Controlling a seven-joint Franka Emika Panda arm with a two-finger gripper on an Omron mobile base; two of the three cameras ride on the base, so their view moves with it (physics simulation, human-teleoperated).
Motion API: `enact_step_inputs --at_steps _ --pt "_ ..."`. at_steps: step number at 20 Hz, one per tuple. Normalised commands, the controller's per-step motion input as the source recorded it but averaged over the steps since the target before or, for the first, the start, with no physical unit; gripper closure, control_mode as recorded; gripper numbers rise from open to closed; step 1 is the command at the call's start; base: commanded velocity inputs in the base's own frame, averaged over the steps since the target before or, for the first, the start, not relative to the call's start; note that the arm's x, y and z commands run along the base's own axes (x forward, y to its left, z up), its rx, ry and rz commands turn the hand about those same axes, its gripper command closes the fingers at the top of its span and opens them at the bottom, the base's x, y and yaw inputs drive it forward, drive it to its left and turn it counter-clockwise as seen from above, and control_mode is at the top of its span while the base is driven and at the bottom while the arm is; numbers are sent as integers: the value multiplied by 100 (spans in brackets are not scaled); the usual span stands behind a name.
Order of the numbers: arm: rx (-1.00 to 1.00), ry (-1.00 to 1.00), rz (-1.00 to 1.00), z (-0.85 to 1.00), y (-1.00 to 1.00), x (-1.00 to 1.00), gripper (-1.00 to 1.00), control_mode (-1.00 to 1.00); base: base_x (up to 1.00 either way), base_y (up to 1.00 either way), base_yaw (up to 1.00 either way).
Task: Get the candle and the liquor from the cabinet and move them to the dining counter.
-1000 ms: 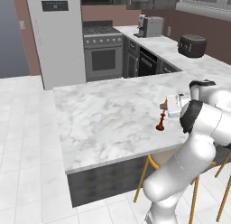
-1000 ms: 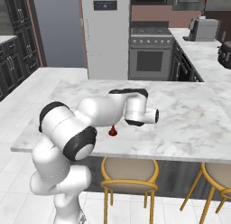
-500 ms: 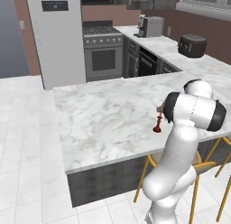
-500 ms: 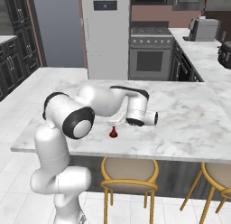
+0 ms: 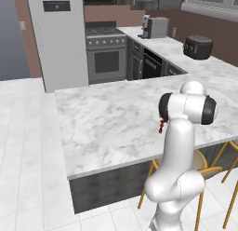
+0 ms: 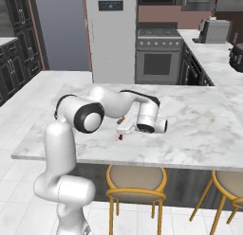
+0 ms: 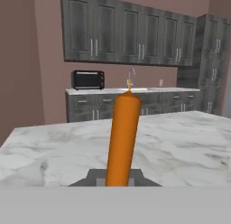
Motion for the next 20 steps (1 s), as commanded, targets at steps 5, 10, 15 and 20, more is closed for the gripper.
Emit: enact_step_inputs --at_steps 5,10,15,20 --pt "0 0 2 -11 0 18 100 -100 0 0 0" --pt "0 0 0 0 0 3 100 -100 0 0 0" --pt "0 0 0 0 0 0 100 -100 0 0 0" --pt "0 0 0 1 1 0 100 -100 0 0 0"
